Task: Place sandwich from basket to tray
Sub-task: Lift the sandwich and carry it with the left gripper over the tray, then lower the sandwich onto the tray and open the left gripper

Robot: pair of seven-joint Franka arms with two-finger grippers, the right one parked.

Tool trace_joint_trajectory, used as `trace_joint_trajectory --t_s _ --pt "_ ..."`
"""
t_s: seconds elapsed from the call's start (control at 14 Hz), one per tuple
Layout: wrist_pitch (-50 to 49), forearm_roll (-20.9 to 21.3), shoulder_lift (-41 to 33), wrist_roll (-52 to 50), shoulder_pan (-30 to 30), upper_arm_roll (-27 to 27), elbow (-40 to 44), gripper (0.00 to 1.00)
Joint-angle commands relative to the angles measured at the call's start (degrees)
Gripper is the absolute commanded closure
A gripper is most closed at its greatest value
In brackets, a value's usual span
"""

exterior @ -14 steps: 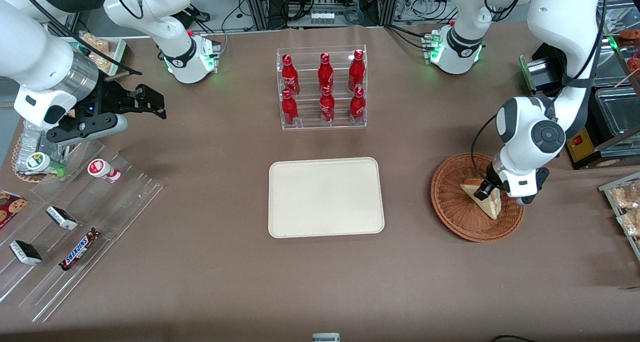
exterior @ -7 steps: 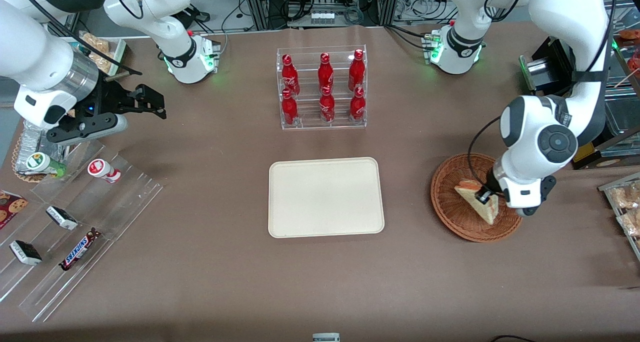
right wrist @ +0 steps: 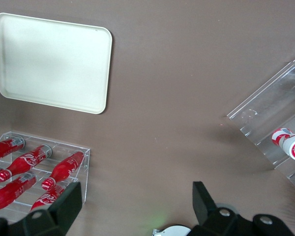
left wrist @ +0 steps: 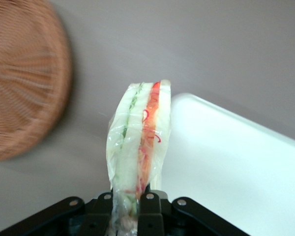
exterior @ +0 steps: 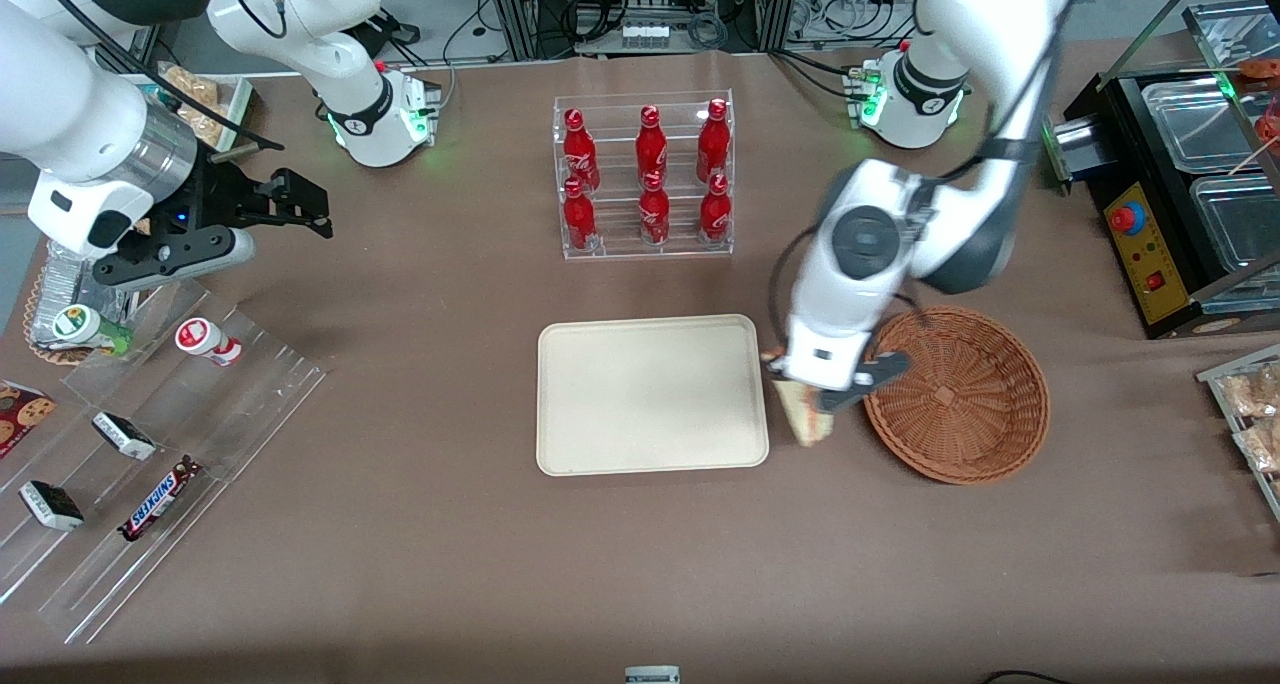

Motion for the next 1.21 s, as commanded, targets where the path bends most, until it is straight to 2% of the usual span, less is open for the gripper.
trace_joint_trajectory --t_s 0.0,0.29,0.5,0.64,0.79,0.86,0.93,1.0,1.14 --pt "3.0 1.4 7.3 1.0 -7.2 1.2 6.9 0.96" --pt "3.3 3.4 14.7 1.0 -12.7 1.3 14.4 0.96" --pt "3.5 7.0 17.1 1.0 -12.9 1.1 16.5 0.95" --pt "3.5 7.1 18.6 0.3 -12.9 1.1 17.1 0.93" --pt "3.6 6.9 19.0 0.0 -13.3 1.1 16.6 0.86" --pt "3.8 6.7 19.4 -0.5 -13.3 1.1 16.6 0.76" --pt "4.2 6.6 19.4 -1.0 -13.3 1.1 16.6 0.51" --pt "4.3 6.6 19.0 -1.7 -13.3 1.1 16.6 0.01" --pt "3.9 6.7 16.7 -1.5 -13.3 1.2 17.0 0.00"
